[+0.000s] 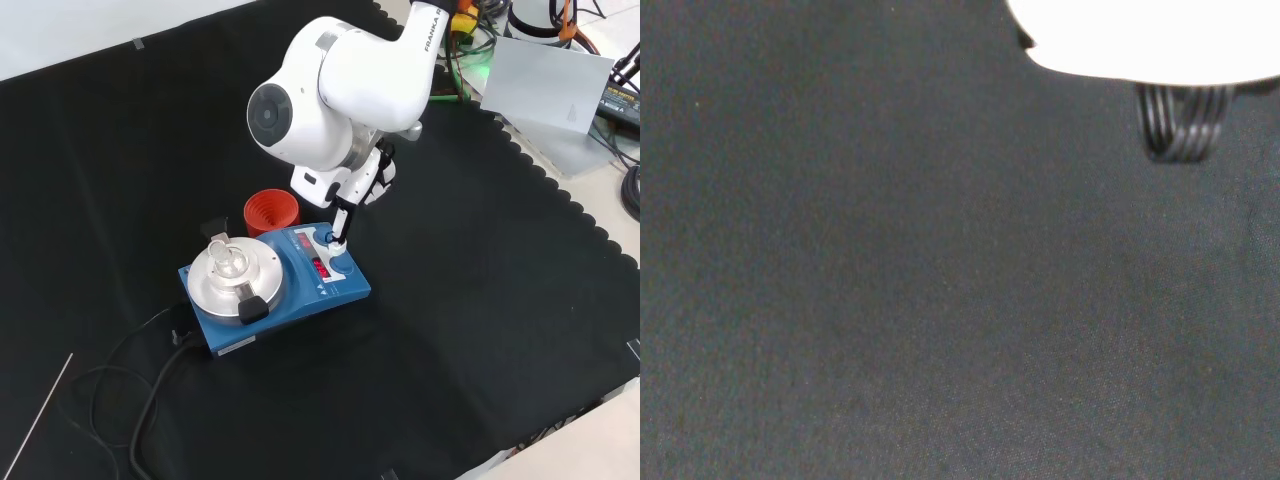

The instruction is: Turn on the heater.

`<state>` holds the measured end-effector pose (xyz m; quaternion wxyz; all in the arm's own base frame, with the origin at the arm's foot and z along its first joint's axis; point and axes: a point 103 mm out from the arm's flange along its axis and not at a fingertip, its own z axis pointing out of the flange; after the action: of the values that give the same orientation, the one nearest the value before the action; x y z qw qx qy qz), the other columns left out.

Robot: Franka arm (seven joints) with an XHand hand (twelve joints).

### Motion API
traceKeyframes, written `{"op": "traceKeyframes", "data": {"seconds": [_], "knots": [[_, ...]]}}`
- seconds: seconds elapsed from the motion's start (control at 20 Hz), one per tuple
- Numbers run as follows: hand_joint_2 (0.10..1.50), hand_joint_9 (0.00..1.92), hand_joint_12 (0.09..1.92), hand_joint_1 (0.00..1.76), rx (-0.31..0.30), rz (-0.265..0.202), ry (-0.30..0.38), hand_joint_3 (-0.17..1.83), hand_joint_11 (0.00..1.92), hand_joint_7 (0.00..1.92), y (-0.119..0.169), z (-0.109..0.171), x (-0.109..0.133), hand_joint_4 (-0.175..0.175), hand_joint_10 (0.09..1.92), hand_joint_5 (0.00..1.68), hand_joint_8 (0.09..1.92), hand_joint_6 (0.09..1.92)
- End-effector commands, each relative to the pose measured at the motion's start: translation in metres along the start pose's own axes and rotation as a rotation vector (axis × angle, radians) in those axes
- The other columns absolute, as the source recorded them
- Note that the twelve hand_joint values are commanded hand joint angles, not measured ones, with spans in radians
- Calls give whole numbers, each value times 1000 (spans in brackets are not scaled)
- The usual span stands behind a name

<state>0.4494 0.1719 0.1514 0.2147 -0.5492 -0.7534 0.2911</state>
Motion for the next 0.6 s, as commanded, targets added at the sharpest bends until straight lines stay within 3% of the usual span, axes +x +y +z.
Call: {"op": "traceKeyframes", "data": {"seconds": [0.05, 0.6], "knots": [[412, 1920, 1506, 1631, 7, 0, 2, 1450, 1728, 1828, 1, 2, 0, -46, 1632, 447, 1877, 87], [410, 1920, 1505, 1630, 26, 3, 14, 1454, 1728, 1828, 7, 6, -5, -45, 1632, 448, 1876, 87]]}}
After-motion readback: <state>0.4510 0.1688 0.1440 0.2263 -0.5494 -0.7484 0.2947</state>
